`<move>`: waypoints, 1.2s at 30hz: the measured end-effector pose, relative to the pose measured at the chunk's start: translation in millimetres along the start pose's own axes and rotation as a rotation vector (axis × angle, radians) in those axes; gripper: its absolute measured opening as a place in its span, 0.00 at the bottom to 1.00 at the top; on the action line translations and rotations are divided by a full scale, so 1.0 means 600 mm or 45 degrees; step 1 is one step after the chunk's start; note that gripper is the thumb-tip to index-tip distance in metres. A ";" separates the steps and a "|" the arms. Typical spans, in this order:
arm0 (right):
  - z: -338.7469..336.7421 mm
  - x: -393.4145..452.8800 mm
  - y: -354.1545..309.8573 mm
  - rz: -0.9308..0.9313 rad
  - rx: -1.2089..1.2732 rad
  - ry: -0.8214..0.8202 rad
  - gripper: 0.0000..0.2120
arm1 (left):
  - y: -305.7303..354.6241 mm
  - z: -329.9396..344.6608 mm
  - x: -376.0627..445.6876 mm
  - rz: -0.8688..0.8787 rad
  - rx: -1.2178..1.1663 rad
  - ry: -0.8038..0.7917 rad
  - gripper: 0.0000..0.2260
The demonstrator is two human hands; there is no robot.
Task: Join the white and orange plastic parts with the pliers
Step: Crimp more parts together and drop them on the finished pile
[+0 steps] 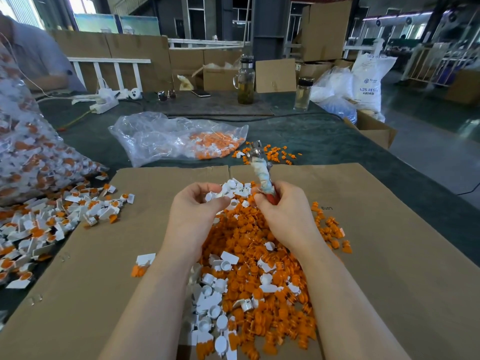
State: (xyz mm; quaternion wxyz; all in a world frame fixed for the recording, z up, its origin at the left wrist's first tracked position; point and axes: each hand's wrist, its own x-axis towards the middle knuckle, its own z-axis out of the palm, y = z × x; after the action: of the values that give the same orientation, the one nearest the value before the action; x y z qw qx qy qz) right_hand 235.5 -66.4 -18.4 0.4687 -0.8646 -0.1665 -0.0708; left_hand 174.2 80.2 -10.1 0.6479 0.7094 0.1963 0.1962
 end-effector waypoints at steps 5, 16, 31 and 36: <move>0.002 -0.001 -0.003 0.006 0.060 0.013 0.07 | 0.002 0.008 -0.001 0.020 0.021 0.008 0.04; 0.002 -0.010 -0.016 -0.096 0.079 0.086 0.04 | 0.008 0.012 -0.008 -0.058 -0.427 -0.050 0.03; 0.012 -0.017 -0.023 -0.225 -0.017 0.253 0.09 | 0.013 0.029 -0.020 -0.024 -0.448 -0.038 0.03; 0.015 -0.019 -0.022 -0.244 -0.030 0.337 0.11 | 0.016 0.033 -0.024 0.081 -0.350 0.022 0.04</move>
State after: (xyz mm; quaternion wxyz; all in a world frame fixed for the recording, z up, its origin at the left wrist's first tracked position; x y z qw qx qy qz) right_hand 219.8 -54.9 -15.8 0.4673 -0.8334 -0.1842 -0.2304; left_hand 173.0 55.1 -2.5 0.7307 0.6180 0.1508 0.2478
